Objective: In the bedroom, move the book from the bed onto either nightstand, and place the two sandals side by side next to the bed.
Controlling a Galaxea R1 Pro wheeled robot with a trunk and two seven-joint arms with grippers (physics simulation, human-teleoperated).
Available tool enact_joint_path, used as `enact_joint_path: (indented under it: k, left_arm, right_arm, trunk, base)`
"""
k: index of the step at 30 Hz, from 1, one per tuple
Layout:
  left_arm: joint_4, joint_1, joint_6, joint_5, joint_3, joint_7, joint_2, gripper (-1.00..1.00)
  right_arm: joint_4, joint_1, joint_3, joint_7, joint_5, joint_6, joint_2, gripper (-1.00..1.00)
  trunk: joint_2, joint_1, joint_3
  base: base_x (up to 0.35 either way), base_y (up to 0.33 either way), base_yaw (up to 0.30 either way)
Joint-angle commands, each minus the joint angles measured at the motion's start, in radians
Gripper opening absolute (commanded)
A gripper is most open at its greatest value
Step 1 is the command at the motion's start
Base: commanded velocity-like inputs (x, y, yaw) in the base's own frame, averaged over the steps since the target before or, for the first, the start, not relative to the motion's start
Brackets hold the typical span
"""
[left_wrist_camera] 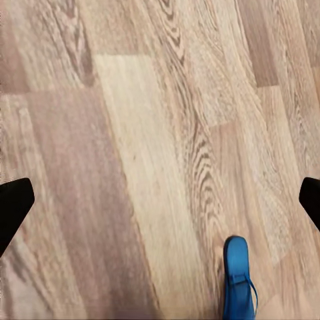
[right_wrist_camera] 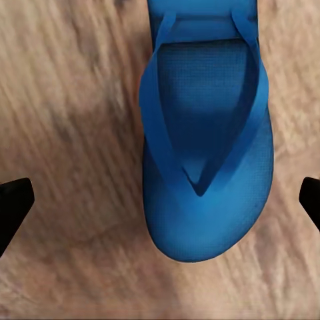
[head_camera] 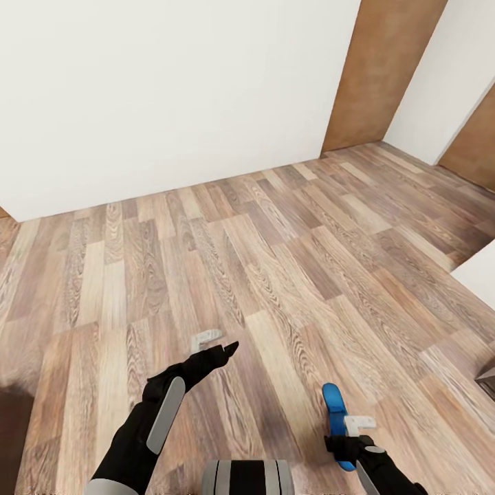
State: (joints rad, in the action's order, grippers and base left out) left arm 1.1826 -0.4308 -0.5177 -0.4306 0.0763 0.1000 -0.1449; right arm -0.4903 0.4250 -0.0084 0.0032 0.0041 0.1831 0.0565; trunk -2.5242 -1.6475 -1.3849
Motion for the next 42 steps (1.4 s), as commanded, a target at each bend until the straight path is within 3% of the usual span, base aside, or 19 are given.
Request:
enact_joint_path:
  k: [1,4,19,42]
  left_arm:
    - [0.001,0.0,-0.005,-0.004,-0.001,0.001,0.0,1.0]
    - [0.001,0.0,-0.005,-0.004,-0.001,0.001,-0.001,1.0]
    - [0.0,0.001,0.049,-0.005,-0.003,0.001,0.001,1.0]
    - [0.0,0.001,0.051,-0.005,-0.003,0.001,0.001,1.0]
  right_arm:
    - [-0.002,0.0,-0.001,0.0,0.0,0.006,0.0,1.0]
    - [-0.002,0.0,-0.001,0.0,0.0,0.006,0.0,1.0]
    - [-0.002,0.0,-0.001,0.0,0.001,0.006,-0.001,1.0]
    - [-0.002,0.0,-0.001,0.0,0.002,0.006,-0.001,1.0]
  trunk:
    - [-0.001,0.0,-0.005]
    - [-0.001,-0.002,-0.016]
    - [-0.001,-0.002,-0.016]
    - [-0.002,-0.002,-0.024]
  base:
    - [0.0,0.0,0.0]
    - [0.0,0.0,0.0]
    - [0.067,0.0,0.0]
    - [0.05,-0.013,0.0]
